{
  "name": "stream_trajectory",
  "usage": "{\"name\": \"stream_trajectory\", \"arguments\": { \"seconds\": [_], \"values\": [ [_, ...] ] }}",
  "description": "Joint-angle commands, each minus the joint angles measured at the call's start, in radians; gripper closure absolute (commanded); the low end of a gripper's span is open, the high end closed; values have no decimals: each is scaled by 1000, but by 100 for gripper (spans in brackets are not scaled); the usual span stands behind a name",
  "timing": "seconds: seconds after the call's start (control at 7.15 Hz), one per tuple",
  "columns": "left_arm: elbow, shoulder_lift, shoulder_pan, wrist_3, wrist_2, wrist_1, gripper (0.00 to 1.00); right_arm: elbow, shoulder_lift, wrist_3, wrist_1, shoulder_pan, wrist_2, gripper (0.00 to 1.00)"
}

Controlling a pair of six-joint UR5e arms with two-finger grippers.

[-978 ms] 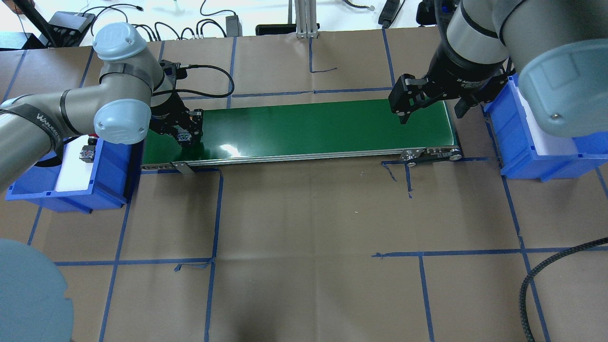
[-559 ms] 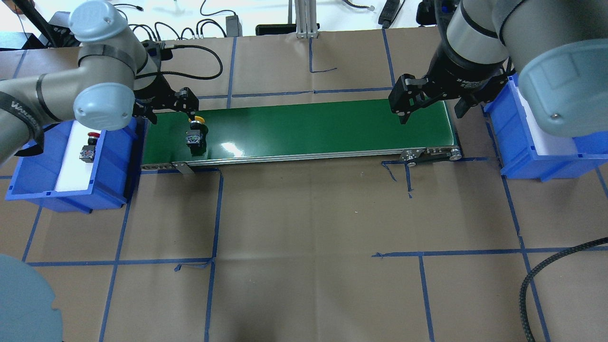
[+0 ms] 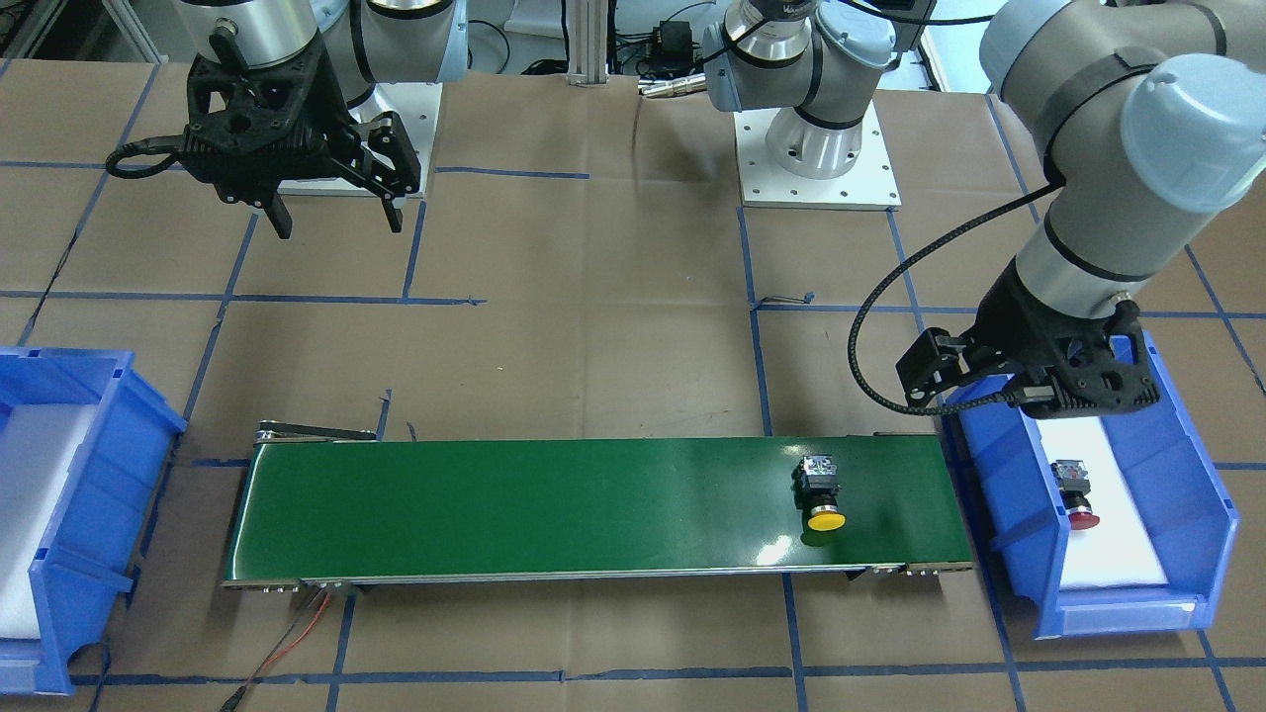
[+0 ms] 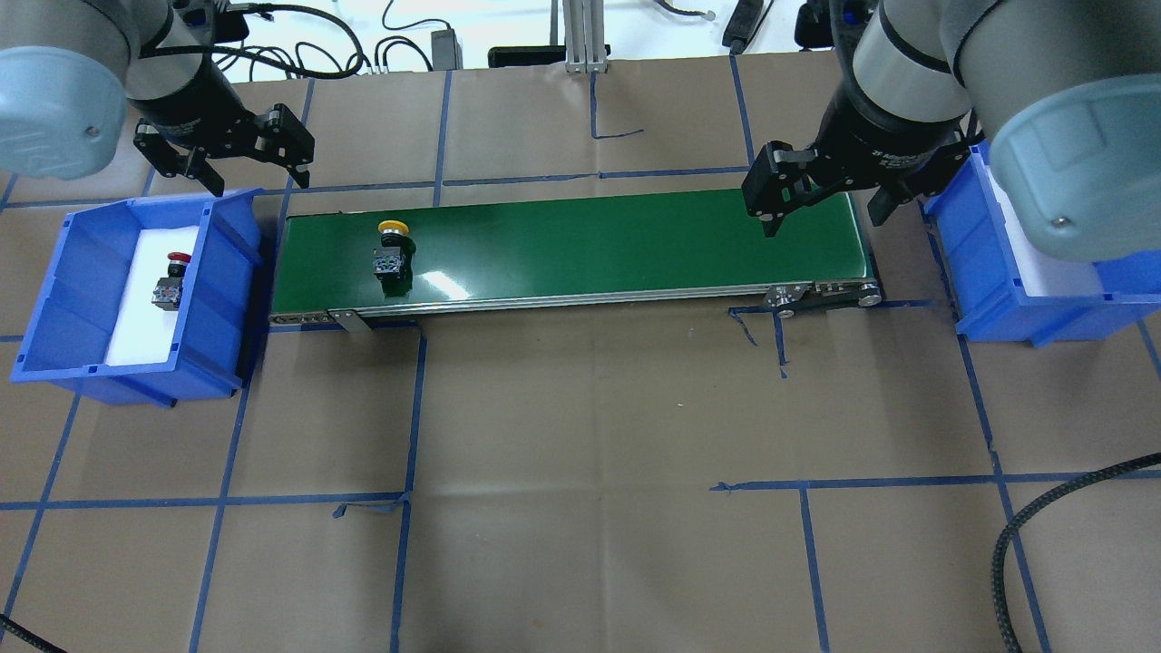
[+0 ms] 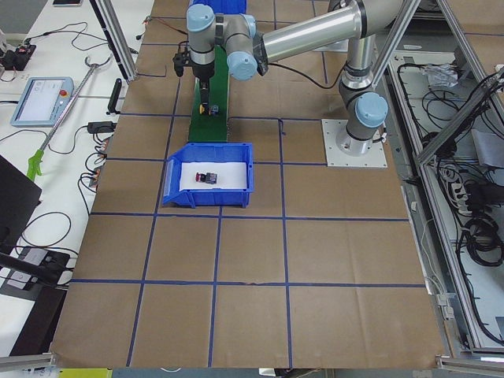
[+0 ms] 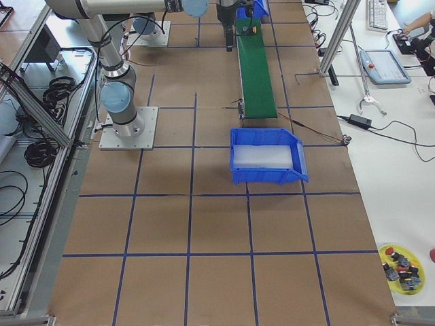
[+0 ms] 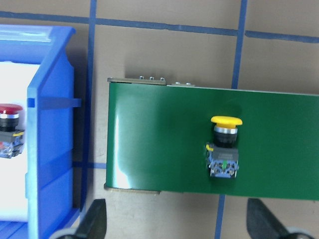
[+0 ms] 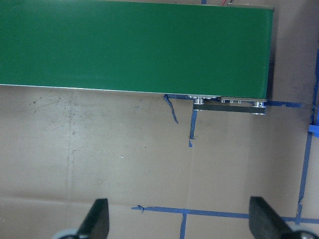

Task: Transport two buttons from left to right
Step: 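Open the left gripper and lift away from the yellow button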

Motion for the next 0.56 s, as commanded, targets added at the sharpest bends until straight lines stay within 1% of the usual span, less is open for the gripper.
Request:
{"name": "stream_trajectory", "arguments": {
  "seconds": [0.0,0.42],
  "values": [
    [0,10,112,91,7,-12,0,0,0,0,-1,-7,-1,0],
    [3,-15,299,268,5,-12,0,0,-2,0,-3,-11,-3,0]
  ]
}}
